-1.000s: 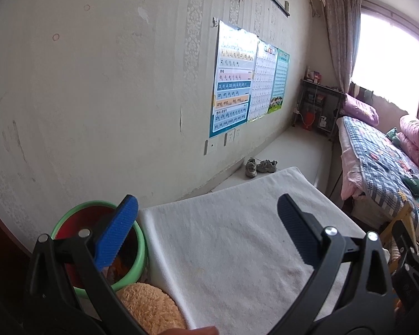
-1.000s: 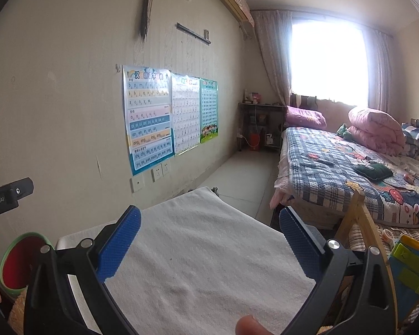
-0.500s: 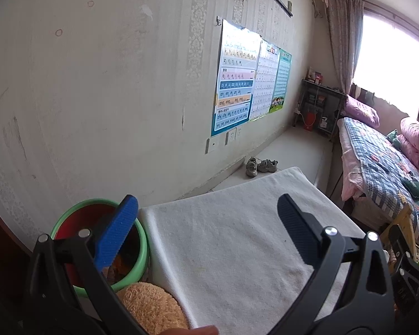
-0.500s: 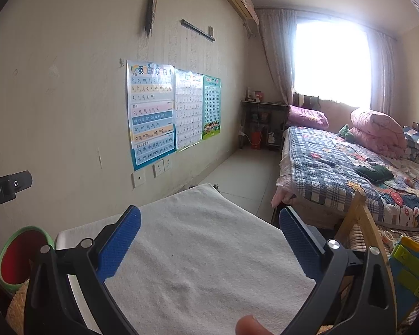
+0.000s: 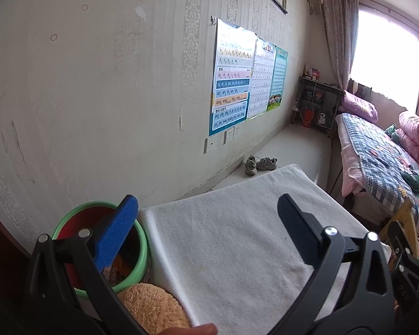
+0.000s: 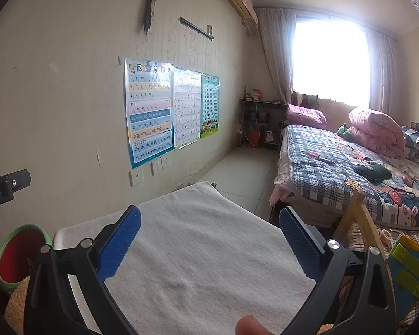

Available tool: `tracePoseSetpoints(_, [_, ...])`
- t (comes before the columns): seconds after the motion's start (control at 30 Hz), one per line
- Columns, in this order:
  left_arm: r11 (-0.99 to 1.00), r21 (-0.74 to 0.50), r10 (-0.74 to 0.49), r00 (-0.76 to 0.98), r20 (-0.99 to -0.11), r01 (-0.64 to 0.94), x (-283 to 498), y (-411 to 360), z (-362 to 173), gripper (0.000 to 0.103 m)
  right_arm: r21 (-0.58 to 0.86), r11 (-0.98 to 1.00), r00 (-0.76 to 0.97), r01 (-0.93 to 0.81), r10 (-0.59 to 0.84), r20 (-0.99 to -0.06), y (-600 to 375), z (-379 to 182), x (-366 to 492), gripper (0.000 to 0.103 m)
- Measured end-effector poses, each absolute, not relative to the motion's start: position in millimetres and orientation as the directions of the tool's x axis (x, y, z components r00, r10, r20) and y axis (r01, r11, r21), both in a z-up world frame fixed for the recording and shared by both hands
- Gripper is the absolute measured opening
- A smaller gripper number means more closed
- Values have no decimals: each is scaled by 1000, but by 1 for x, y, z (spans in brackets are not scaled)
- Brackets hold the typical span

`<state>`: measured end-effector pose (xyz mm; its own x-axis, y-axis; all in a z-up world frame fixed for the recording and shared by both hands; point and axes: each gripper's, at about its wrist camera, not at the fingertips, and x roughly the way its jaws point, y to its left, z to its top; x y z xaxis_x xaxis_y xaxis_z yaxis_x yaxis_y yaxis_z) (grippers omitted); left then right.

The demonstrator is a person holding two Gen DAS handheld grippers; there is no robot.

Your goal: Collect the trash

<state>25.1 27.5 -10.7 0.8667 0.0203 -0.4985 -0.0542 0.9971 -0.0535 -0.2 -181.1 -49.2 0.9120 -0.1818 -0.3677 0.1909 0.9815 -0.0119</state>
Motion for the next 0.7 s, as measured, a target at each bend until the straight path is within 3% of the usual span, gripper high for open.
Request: tracePoseSetpoints(0.7, [998, -46, 20, 860, -510, -50, 27, 26, -12, 98, -13, 982, 910, 190, -181, -373, -184, -51, 0, 96])
